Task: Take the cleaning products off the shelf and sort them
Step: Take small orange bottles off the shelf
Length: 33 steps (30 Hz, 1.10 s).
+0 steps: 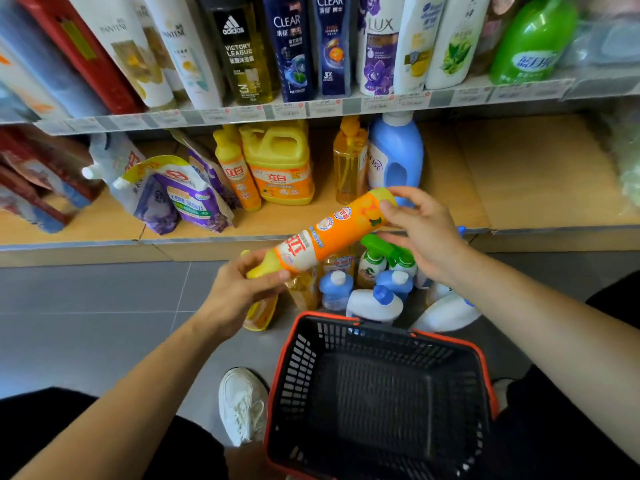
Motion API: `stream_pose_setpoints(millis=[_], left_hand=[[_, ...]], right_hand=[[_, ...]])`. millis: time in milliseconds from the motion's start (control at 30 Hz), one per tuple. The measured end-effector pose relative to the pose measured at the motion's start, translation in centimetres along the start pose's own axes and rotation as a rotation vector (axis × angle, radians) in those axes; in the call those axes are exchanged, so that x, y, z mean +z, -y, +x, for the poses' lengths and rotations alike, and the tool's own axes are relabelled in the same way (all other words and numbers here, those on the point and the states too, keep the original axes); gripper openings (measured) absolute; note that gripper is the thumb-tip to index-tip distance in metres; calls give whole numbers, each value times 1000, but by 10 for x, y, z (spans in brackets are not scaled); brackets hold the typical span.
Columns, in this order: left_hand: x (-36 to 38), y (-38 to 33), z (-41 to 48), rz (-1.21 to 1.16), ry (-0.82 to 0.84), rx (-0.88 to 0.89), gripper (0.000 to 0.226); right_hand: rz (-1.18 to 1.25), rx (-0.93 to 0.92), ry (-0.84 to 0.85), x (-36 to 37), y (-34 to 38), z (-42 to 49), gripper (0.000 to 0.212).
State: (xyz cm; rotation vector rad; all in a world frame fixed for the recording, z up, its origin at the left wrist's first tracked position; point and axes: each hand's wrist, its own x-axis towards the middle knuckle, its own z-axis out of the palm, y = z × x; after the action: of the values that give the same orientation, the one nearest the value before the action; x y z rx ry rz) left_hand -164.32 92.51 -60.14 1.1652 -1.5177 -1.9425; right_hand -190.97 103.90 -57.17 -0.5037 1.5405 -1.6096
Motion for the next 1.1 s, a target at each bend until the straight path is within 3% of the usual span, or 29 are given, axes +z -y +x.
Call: stream_pose_setpoints(millis=[100, 167, 233, 400, 500, 733, 1100], left_hand=[[-14, -9, 1, -190, -20, 39, 51], [-18, -13, 1, -166, -44, 106, 51], [-24, -18, 1, -48, -78, 168, 53], [-42, -34, 0, 316, -79, 337, 48], [-48, -32, 2, 656, -91, 367, 42], [-49, 10, 21, 1164, -5, 241, 59], [-46, 94, 53, 1386, 2, 29, 61]], right_hand=[[-76, 95, 22, 1, -21, 0, 22], [-137, 153, 77, 5, -38, -2, 24], [-298, 164, 153, 7, -55, -2, 26], [-1170, -150, 380, -7, -81, 10, 32], [-1440, -81, 515, -22, -95, 14, 36], [-1422, -66, 512, -35, -109, 22, 24], [-1402, -115, 498, -39, -109, 18, 24]])
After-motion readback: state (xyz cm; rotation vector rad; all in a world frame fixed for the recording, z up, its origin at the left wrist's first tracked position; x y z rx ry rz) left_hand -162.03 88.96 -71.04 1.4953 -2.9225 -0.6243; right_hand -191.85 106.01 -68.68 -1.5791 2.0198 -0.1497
